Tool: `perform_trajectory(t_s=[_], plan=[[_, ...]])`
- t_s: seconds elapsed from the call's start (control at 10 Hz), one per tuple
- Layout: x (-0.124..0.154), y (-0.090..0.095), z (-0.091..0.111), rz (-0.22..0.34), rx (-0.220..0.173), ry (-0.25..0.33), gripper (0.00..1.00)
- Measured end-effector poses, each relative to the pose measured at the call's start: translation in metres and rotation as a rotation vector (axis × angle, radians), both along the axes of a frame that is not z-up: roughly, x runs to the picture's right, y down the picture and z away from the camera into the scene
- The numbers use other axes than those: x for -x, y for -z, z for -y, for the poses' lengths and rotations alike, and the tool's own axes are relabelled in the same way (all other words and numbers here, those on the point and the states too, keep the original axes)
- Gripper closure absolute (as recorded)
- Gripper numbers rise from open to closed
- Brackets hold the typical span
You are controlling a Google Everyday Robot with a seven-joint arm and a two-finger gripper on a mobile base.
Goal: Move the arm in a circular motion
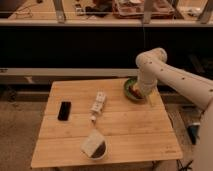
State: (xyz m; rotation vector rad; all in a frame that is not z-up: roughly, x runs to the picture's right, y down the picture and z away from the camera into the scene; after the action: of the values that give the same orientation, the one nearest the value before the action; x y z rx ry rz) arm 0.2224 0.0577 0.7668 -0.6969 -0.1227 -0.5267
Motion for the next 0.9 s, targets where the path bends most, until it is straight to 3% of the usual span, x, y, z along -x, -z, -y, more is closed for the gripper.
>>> perform_trajectory(t_s=[0.1,0.2,0.3,0.5,0.6,0.8,0.9], plan=[[0.014,0.018,-0.011,0.025,0.008,0.010,0.20],[0.059,0.045,-0.025,0.107,0.008,0.035,0.20],[0.091,0.061,-0.031,0.166,0.005,0.051,0.20],[0.199,0.094,-0.043,0.376,0.002,0.077,0.20],[0.239,0.102,-0.044,0.457,0.002,0.079,0.20],[0.353,0.109,-0.040,0.691,0.000,0.064,0.20],[0.384,0.102,-0.033,0.749,-0.010,0.056,0.20]])
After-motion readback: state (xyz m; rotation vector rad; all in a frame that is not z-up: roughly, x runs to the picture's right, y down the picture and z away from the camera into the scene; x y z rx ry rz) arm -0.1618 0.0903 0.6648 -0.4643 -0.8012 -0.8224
